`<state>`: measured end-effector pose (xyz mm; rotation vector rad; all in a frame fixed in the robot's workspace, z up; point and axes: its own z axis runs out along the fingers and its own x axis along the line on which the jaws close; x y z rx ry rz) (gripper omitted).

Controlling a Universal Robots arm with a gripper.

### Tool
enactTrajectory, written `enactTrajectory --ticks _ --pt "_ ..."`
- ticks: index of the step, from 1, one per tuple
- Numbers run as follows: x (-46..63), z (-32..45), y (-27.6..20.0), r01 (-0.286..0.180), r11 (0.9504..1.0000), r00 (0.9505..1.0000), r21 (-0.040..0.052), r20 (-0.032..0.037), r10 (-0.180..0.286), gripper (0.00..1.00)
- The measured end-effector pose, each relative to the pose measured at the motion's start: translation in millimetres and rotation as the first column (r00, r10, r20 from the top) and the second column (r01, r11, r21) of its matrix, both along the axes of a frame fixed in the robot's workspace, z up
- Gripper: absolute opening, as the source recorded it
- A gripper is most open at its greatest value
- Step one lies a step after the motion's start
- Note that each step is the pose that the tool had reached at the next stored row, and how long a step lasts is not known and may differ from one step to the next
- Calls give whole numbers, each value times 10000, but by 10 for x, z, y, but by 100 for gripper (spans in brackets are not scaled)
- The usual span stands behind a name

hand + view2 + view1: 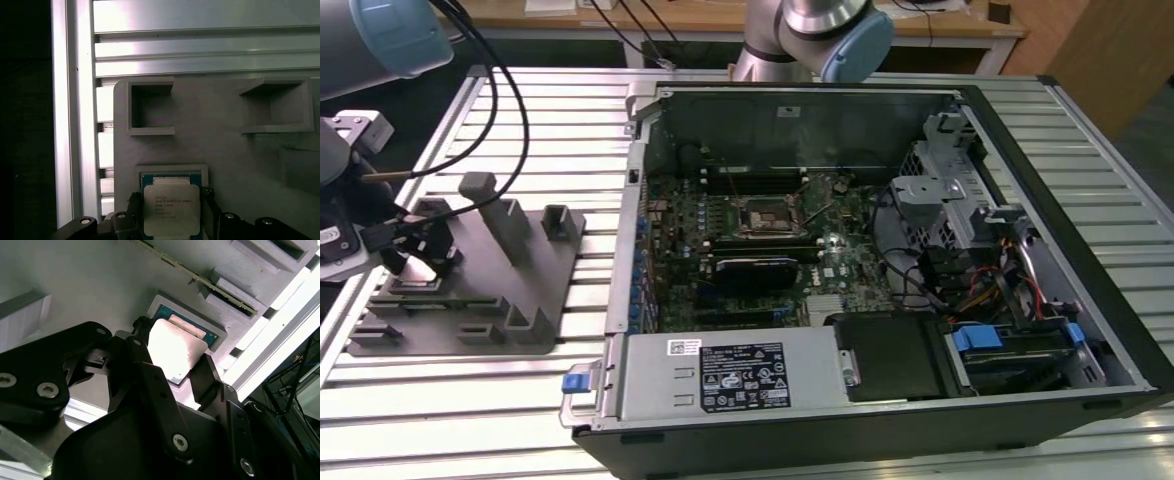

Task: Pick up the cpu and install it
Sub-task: 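Pick up the cpu and move it towards the insertion slot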

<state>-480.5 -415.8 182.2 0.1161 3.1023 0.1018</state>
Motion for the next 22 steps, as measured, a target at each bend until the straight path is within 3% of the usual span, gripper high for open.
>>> enactTrajectory --ticks 4,7,22 --pt "0 -2 0 0 10000 10000 0 1 0 59" --pt "0 -3 0 -1 10000 10000 93 4 1 59" --pt "7 6 -1 -1 9999 10000 101 -6 1 59"
